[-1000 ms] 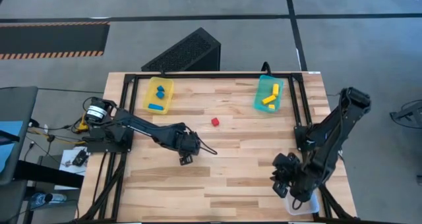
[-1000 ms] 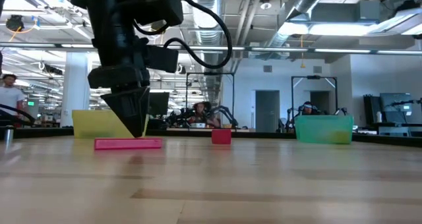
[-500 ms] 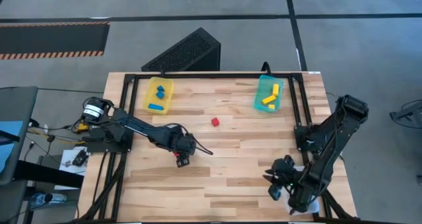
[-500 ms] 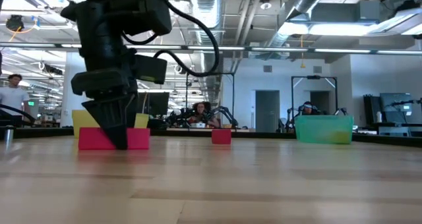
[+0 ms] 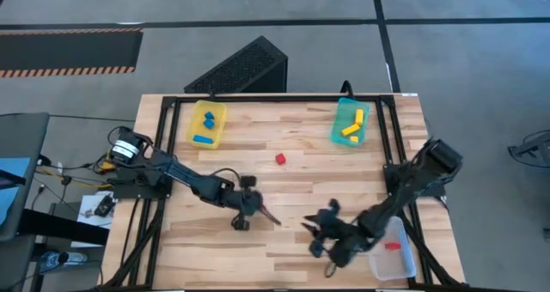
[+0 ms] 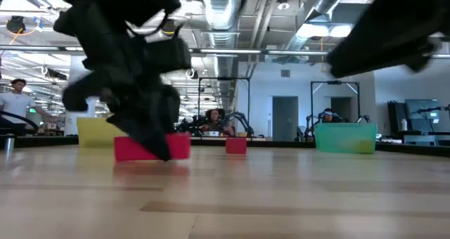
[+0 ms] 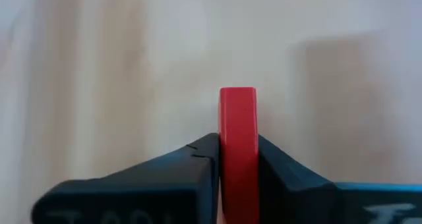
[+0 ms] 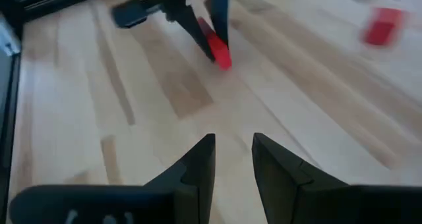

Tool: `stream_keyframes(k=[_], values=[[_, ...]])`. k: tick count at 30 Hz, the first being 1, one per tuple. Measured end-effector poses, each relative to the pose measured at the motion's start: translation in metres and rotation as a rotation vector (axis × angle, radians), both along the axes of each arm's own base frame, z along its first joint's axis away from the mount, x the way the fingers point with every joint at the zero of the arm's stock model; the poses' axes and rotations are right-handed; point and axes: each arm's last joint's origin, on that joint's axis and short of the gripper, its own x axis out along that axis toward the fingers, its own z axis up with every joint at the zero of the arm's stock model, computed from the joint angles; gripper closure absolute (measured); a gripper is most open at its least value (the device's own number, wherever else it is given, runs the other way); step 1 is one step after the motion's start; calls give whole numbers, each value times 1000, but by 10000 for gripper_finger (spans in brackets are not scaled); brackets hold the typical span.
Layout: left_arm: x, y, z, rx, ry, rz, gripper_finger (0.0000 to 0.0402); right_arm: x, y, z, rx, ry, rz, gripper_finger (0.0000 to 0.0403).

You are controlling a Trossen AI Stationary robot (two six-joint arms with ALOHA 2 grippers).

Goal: Sort & place blocks by color
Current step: Put the red rectangle game block into the white transparent bin

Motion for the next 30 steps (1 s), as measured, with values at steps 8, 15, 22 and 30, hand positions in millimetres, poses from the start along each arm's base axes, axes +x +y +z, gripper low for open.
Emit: stream_keyframes(k=[8,15,22,30], values=[[18,-24,25,0,-338,-250,362,34,2,-9,-130,-80,155,252],[23,-29,34,-5,-442,-283,372,43,2,3,-263,-151,203,221],[24,-34,40,-30,-511,-288,349,49,-3,3,-263,-134,263,204],[25,-35,43,-37,-536,-289,363,57,-14,4,-248,-146,231,224]])
